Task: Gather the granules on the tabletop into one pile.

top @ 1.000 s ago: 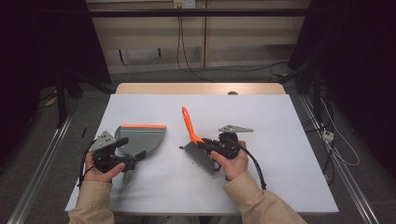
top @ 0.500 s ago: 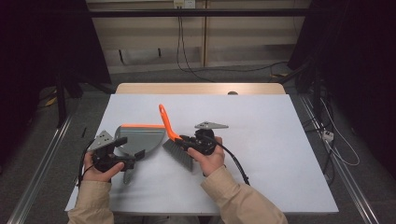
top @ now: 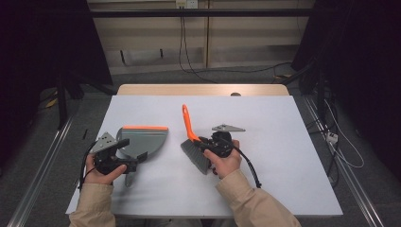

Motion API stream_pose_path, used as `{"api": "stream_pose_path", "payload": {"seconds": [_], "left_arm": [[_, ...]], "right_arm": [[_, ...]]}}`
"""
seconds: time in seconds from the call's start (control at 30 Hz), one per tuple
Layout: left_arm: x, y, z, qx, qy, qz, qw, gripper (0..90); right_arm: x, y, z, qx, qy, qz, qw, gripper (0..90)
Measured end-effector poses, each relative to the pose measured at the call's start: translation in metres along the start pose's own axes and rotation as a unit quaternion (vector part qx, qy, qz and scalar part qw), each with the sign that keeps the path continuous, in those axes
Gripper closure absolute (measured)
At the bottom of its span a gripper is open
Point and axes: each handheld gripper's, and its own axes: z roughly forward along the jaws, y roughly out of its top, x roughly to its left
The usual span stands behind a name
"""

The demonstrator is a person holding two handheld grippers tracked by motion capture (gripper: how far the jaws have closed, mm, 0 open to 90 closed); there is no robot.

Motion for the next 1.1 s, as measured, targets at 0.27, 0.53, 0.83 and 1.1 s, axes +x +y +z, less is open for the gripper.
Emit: {"api": "stream_pose_path", "payload": {"seconds": [0.27,0.53,0.83,1.1], "left_arm": [[-0.002,0.0,0.002,0.005,-0.001,0.003,1.0,7.3],[-0.004,0.0,0.005,0.008,-0.005,0.005,0.9999,7.3],[-0.004,0.0,0.006,0.008,-0.008,0.004,0.9999,7.3],[-0.004,0.0,0.005,0.007,-0.008,0.003,0.9999,7.3]], "right_arm": [[-0.013,-0.005,-0.02,-0.008,-0.016,0.013,0.9998,70.2],[-0.016,-0.006,-0.028,-0.013,-0.003,0.024,0.9996,70.8],[-0.003,0.014,-0.028,-0.023,0.024,0.004,0.9994,71.1],[-0.022,0.037,-0.045,-0.039,0.008,-0.047,0.9981,71.0]]}}
